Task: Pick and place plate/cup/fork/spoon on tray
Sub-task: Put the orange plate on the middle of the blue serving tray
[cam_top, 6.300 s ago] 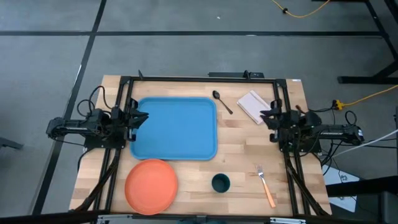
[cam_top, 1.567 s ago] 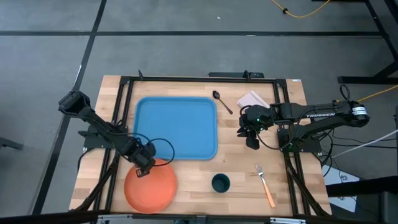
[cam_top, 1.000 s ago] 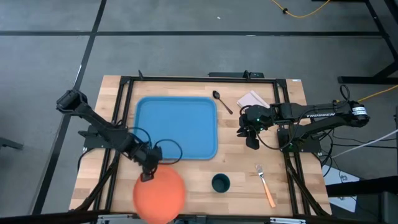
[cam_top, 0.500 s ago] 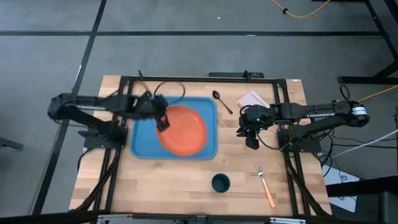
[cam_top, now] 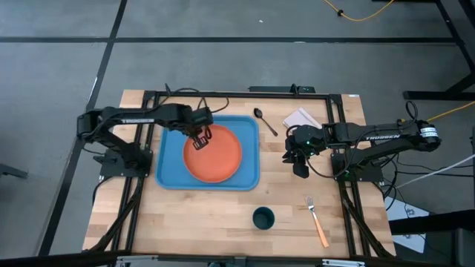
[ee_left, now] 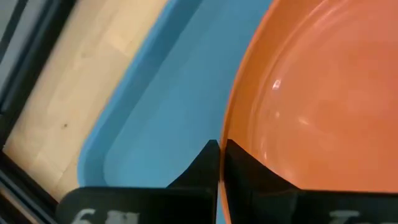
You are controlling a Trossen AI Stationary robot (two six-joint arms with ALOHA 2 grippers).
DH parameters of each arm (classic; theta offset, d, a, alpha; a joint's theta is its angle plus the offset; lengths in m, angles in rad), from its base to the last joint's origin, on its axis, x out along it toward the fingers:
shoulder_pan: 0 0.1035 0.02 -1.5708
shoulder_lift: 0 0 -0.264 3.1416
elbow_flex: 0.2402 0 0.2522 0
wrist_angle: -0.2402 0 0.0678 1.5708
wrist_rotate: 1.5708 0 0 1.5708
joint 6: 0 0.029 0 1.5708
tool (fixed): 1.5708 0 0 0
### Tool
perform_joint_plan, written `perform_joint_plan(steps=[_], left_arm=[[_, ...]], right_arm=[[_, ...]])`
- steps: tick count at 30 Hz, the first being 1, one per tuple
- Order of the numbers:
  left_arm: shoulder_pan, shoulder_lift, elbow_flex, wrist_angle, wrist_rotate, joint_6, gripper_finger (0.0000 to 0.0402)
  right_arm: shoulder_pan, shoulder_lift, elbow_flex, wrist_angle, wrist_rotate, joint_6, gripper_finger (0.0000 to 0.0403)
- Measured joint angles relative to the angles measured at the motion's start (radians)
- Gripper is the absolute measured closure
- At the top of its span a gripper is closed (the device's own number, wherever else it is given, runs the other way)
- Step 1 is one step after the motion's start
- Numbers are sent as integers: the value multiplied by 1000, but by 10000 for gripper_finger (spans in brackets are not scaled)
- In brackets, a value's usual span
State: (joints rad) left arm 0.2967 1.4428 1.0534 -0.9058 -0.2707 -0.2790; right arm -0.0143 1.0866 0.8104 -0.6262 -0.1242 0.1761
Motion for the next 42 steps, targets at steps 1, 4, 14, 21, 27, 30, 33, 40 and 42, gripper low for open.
perform_joint_plan(steps=[1,4,14,21,27,30,33,40,42], left_arm=[[5,18,0,0,0,1,396],[20,68,0,0,-2,38,379],[44,150,0,8,-62,100,363],[44,149,0,8,-62,106,361],[43,149,0,8,-61,106,361],[43,149,0,9,-61,106,361],[43,149,0,9,-61,106,360],[41,149,0,10,-61,106,360],[41,149,0,10,-61,106,360]], right_arm=[[0,0,0,0,0,0,317],[0,0,0,0,0,1,317],[0,0,0,-1,0,0,317],[0,0,0,-1,0,0,317],[0,0,0,-1,0,0,317],[0,0,0,-1,0,-1,317],[0,0,0,-1,0,0,317],[0,0,0,-1,0,-6,317],[0,0,0,-1,0,-5,317]])
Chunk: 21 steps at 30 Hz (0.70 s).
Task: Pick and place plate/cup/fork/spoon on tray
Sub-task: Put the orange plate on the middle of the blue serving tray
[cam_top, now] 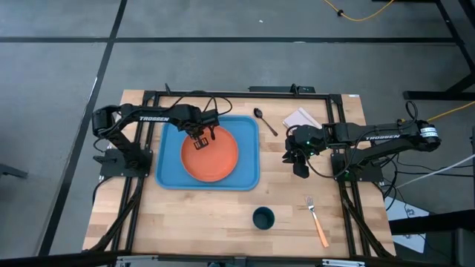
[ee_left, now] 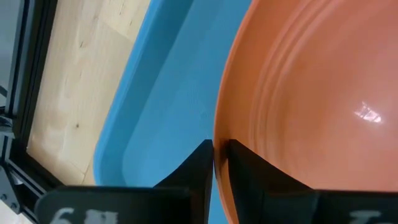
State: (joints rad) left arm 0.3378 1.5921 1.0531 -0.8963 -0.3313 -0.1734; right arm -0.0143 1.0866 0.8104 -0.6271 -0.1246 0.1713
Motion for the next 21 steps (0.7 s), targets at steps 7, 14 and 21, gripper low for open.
perform_joint_plan(steps=[7,14,21], left_arm=[[0,0,0,2,0,0,360],[0,0,0,39,1,-1,360],[-6,0,0,83,6,67,360]], right_arm=[[0,0,0,0,0,4,317],[0,0,0,0,0,4,317],[0,0,0,0,0,4,317]])
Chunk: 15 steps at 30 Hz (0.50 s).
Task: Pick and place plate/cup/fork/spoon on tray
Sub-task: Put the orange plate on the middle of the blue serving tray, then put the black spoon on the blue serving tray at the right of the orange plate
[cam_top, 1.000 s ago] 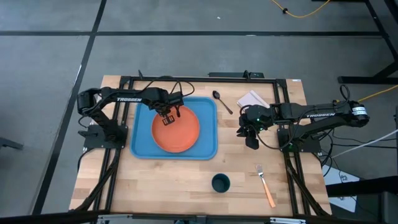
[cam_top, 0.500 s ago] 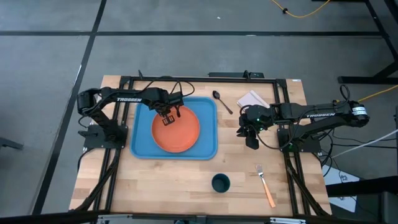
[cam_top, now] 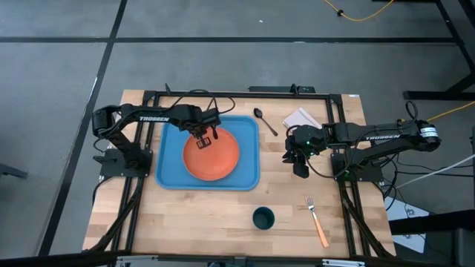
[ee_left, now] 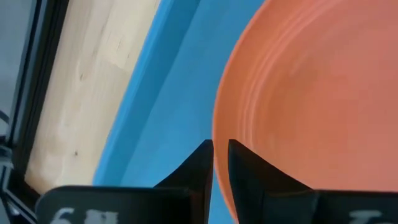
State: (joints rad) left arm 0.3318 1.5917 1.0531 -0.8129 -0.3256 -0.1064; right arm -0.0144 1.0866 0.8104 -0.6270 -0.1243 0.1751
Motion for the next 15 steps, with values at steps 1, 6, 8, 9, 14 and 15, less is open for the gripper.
perform_joint_plan(steps=[1,6,8,9,14,15], left_arm=[[0,0,0,0,0,9,360],[-12,0,0,-5,2,12,360],[-20,0,0,-13,2,12,360],[-23,0,0,-13,2,12,360],[-25,0,0,-19,-6,13,358],[-23,0,0,-25,-6,13,354]], right_arm=[[0,0,0,0,0,0,317],[0,0,0,0,0,0,317],[0,0,0,0,0,0,317],[0,0,0,0,0,0,317],[0,0,0,0,0,0,317],[0,0,0,0,0,0,317]])
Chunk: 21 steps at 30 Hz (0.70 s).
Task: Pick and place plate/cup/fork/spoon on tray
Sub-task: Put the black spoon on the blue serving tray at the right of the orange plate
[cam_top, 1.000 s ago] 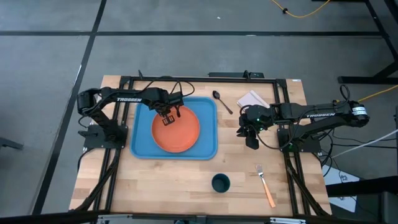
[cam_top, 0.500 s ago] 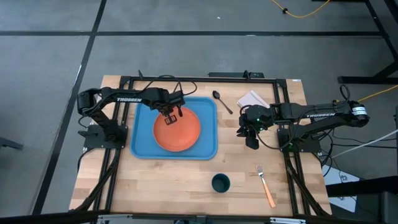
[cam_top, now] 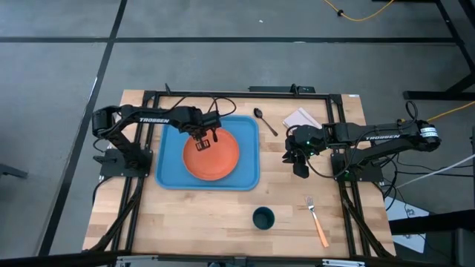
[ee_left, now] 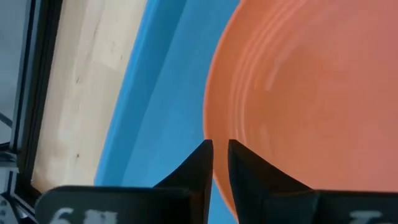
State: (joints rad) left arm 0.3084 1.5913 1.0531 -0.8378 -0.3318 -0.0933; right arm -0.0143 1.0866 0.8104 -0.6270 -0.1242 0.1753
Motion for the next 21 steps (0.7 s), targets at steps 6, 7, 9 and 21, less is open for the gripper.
perform_joint_plan(steps=[6,7,9,21], left_arm=[[8,0,0,-57,0,0,301],[8,0,0,-61,0,0,291],[7,0,0,-73,2,25,270],[-5,0,0,-67,2,174,195]], right_arm=[[0,0,0,0,0,0,317],[0,0,0,0,0,0,317],[0,0,0,0,0,0,317],[0,0,0,0,0,0,317]])
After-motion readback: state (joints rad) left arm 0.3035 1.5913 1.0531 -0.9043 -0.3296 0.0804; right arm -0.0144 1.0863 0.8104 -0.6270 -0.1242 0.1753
